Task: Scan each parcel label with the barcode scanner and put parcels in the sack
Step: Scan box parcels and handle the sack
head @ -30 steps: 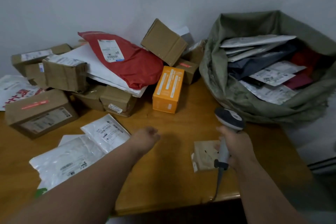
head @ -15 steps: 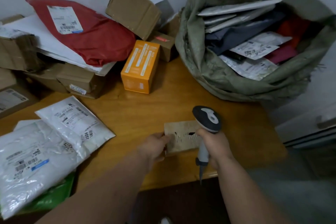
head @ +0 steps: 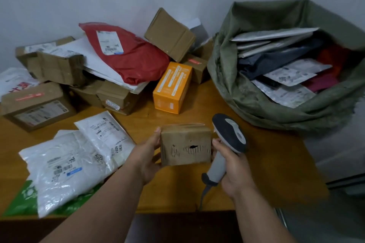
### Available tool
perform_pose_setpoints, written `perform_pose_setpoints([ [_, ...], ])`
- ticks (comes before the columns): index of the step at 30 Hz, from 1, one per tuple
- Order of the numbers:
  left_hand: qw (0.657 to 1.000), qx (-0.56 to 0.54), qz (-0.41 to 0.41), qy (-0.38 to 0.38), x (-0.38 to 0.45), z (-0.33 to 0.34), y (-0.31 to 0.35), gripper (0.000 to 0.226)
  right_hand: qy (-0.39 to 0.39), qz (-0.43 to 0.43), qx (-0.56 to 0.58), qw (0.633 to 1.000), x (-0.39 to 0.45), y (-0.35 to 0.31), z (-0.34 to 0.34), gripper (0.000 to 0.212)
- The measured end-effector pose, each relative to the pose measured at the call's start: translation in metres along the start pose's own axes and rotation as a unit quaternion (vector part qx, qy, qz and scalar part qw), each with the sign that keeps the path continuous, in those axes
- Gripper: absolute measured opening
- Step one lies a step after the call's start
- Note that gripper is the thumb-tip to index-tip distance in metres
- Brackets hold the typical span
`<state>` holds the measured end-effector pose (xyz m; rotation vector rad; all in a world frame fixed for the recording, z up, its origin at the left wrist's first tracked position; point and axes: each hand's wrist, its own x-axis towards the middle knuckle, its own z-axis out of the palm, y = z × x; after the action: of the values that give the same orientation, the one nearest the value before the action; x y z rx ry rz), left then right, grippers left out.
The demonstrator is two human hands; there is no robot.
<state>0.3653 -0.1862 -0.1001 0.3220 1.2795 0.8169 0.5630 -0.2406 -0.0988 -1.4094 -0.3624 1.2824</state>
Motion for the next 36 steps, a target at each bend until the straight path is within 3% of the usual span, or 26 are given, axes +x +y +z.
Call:
perform_pose_setpoints([
  [2,0.999,-0.017,0.012,-0.035,-0.014,-0.012,0.011,0.045,-0.025,-0.013,0.004,1.000,-0.007,-0.005,0.013,0.038],
  [6,0.989,0.026,0.044,-0.137,-0.042,-0.033,0.031,0.060,-0.054,-0.022,0.001,0.998,-0.022,-0.013,0.042,0.066],
  [10,0.976,0.086,0.171,-0.104,-0.059,-0.046,0.047,0.087,-0.075,-0.011,0.010,0.997,-0.033,-0.025,0.071,0.035],
  [14,0.913,0.188,0.361,-0.043,-0.076,-0.045,0.055,0.108,-0.122,0.006,0.038,0.992,-0.045,-0.030,0.106,0.028],
  [17,0.853,0.257,0.454,-0.021,-0.083,-0.050,0.058,0.129,-0.146,-0.001,0.062,0.987,-0.058,-0.030,0.127,0.048],
  [19,0.856,0.275,0.438,0.002,-0.094,-0.056,0.060,0.137,-0.136,-0.021,0.059,0.989,-0.064,-0.031,0.137,0.067],
  [21,0.884,0.240,0.402,-0.004,-0.107,-0.058,0.061,0.126,-0.137,-0.043,0.059,0.988,-0.068,-0.033,0.144,0.069],
  [25,0.944,0.049,0.324,-0.024,-0.120,-0.053,0.076,0.051,-0.127,-0.081,0.061,0.987,-0.071,-0.033,0.151,0.090],
  [29,0.961,-0.036,0.273,-0.032,-0.116,-0.060,0.091,0.013,-0.158,-0.102,0.066,0.980,-0.076,-0.033,0.149,0.099],
  [31,0.967,-0.046,0.239,-0.069,-0.111,-0.065,0.091,0.015,-0.163,-0.107,0.073,0.978,-0.079,-0.034,0.147,0.093],
  [36,0.983,-0.007,0.079,-0.167,-0.103,-0.076,0.088,0.055,-0.159,-0.102,0.050,0.981,-0.082,-0.037,0.140,0.073],
])
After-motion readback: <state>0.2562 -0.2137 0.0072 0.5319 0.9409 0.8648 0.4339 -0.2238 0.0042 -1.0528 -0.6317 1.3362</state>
